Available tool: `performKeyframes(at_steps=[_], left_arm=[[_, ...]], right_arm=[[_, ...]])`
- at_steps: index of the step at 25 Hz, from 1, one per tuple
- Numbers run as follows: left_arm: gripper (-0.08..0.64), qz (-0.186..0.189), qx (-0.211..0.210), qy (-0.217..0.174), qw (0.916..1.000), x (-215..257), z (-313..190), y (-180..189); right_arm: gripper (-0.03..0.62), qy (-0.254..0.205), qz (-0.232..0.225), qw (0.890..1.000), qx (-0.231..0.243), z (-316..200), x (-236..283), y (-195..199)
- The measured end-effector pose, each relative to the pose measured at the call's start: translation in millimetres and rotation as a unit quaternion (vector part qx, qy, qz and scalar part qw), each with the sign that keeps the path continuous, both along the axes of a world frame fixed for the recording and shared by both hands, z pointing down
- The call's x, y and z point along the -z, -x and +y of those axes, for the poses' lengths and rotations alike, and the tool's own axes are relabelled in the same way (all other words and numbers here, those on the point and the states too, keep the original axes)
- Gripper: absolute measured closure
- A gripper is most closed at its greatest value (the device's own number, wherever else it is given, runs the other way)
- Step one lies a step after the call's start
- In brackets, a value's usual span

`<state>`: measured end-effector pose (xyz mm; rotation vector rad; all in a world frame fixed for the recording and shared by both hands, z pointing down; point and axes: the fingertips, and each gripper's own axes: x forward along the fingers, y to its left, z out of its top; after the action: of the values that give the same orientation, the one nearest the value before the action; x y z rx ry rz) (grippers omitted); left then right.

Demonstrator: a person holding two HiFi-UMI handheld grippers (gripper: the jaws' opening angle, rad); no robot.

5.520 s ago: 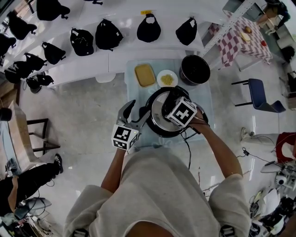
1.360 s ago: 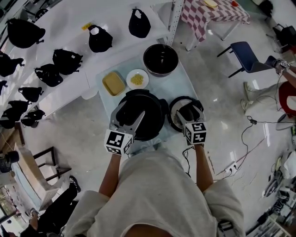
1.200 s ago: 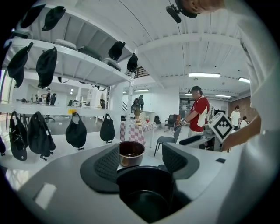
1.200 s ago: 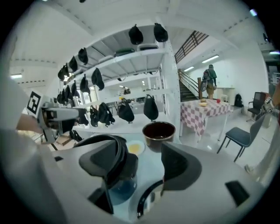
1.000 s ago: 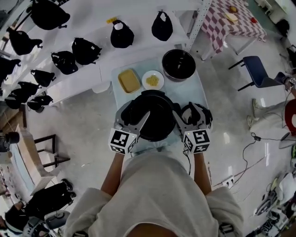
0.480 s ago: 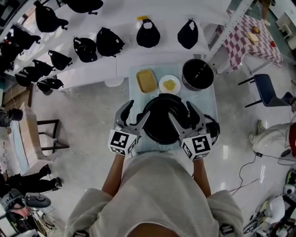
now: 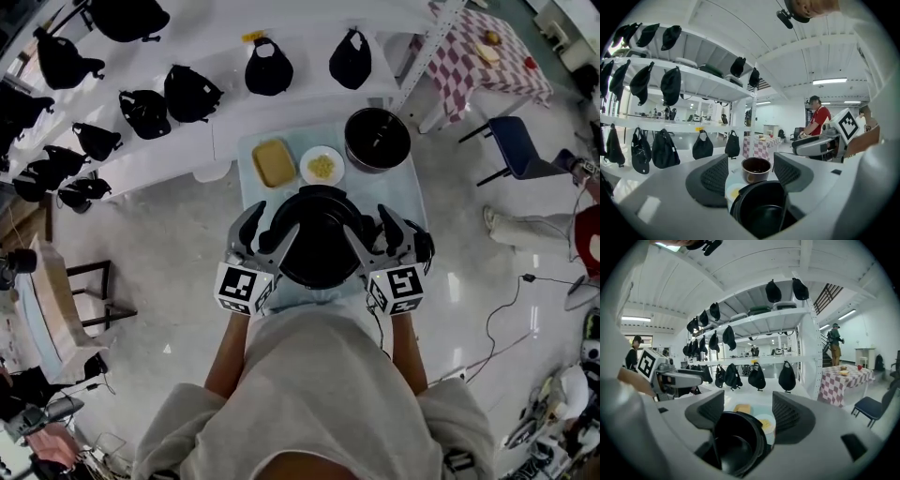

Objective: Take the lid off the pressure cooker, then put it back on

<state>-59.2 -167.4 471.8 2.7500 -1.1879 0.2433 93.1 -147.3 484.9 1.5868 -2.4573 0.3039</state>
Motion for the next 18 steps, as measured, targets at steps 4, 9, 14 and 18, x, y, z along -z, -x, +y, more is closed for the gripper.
performKeyframes(at_steps=[4, 9, 14, 18], left_arm=[[0.268, 0.004, -0.031, 0.003, 0.9995, -0.7, -0.8, -24.7], [0.268, 0.008, -0.072, 0.010, 0.9973, -6.2, 2.8, -59.2], [0.268, 0.012, -0.116, 0.015, 0.9930, -10.3, 8.9, -98.8], [0.268, 0.013, -0.142, 0.017, 0.9896, -9.6, 18.3, -123.8]], right_arm=[[0.275, 0.026, 0.012, 0.999, -0.046, 12.6, -15.9, -39.9], [0.275, 0.039, 0.016, 0.994, -0.098, 34.8, -22.2, -79.6], [0.275, 0.056, 0.022, 0.989, -0.134, 52.2, -34.5, -110.7], [0.275, 0.107, 0.026, 0.983, -0.149, 65.9, -75.2, -134.5]])
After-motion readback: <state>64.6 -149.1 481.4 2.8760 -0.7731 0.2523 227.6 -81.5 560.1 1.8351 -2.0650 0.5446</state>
